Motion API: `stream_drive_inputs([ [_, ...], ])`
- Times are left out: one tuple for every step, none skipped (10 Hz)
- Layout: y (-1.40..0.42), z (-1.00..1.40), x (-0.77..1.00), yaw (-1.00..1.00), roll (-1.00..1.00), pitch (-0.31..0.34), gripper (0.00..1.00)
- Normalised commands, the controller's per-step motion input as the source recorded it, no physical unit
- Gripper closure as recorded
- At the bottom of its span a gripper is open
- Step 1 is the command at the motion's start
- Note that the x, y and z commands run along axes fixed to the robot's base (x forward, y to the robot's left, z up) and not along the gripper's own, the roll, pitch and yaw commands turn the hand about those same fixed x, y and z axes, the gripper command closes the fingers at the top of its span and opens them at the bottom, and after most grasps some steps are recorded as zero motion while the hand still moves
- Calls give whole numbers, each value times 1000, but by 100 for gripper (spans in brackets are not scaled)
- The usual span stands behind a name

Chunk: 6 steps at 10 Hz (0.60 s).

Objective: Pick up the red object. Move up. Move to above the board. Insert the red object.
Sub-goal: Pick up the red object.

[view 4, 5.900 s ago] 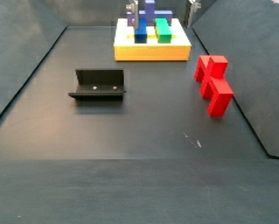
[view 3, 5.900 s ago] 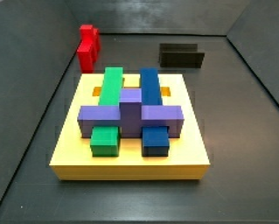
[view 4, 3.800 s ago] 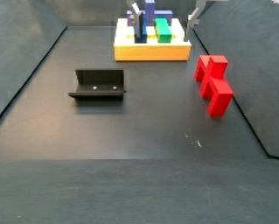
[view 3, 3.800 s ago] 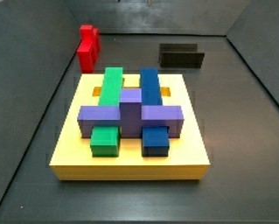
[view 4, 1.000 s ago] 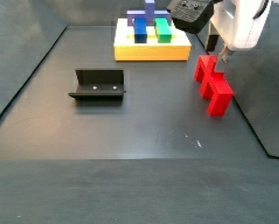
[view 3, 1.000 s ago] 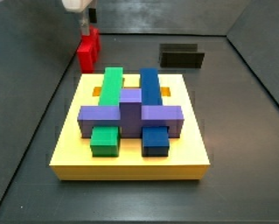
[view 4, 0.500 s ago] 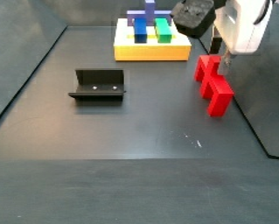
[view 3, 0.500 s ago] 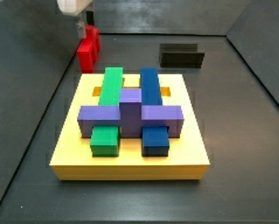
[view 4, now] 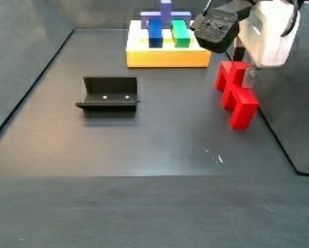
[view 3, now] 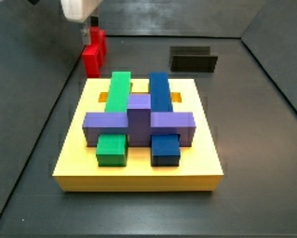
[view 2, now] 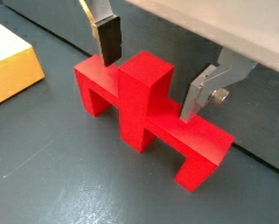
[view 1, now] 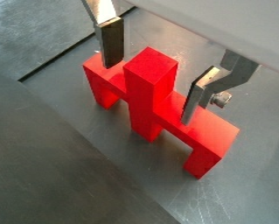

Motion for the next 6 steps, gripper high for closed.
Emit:
stream_drive_inputs([
  [0,0,0,0,0,0,0],
  [0,0,0,0,0,0,100],
  [0,0,0,0,0,0,100],
  [0,0,0,0,0,0,100],
  [0,0,0,0,0,0,100],
  [0,0,0,0,0,0,100],
])
